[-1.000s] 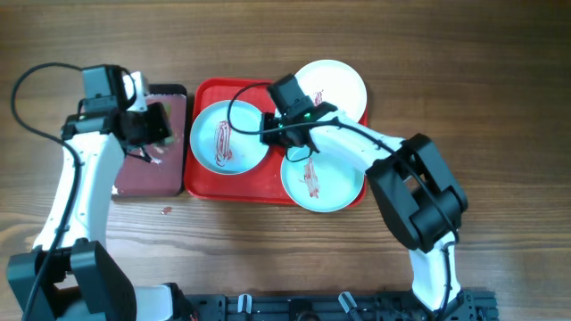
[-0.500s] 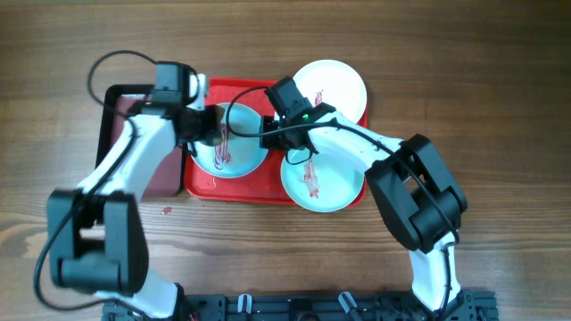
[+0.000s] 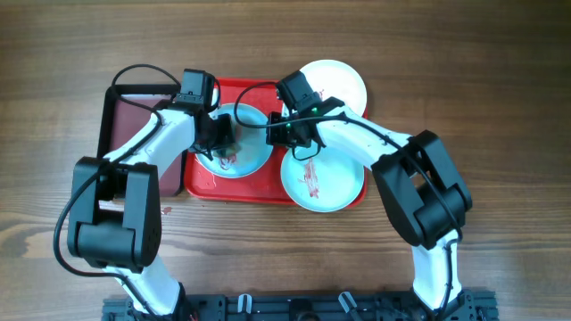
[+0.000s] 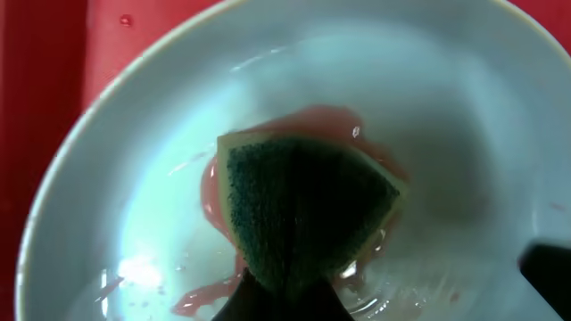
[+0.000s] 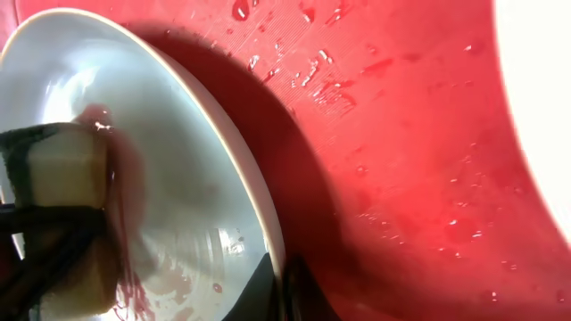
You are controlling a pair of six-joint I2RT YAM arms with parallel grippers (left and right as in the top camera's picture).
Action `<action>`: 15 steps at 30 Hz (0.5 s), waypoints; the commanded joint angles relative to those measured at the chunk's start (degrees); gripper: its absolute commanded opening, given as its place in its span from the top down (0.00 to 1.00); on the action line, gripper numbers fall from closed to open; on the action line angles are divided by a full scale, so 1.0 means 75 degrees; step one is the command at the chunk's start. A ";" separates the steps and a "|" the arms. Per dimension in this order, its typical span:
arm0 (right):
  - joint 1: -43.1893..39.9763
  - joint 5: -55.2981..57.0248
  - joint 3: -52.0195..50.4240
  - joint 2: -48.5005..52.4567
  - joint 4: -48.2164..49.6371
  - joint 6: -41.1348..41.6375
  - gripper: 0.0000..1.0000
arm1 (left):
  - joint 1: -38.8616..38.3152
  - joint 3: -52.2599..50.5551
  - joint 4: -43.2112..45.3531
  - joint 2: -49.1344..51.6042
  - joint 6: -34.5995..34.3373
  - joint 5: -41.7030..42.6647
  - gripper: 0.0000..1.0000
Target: Clean dirty plates on tray and stack at the side
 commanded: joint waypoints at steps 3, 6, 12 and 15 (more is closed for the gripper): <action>-0.0210 0.0064 0.0064 0.0154 0.0012 -0.0026 0.83 | -0.0055 -0.0038 0.0017 0.0723 -0.0493 -0.0539 0.96; -0.0221 0.0175 0.0061 0.0154 -0.0015 -0.0044 0.84 | -0.0055 -0.0038 0.0061 0.0962 -0.0784 -0.0536 0.96; -0.0187 -0.0143 0.0061 0.0154 0.0117 -0.0787 0.96 | -0.0070 -0.0038 0.0154 0.1043 -0.0868 -0.0536 0.96; -0.0087 -0.0137 0.0061 0.0154 0.0114 -0.0985 0.96 | -0.0070 -0.0038 0.0154 0.1043 -0.0825 -0.0533 0.96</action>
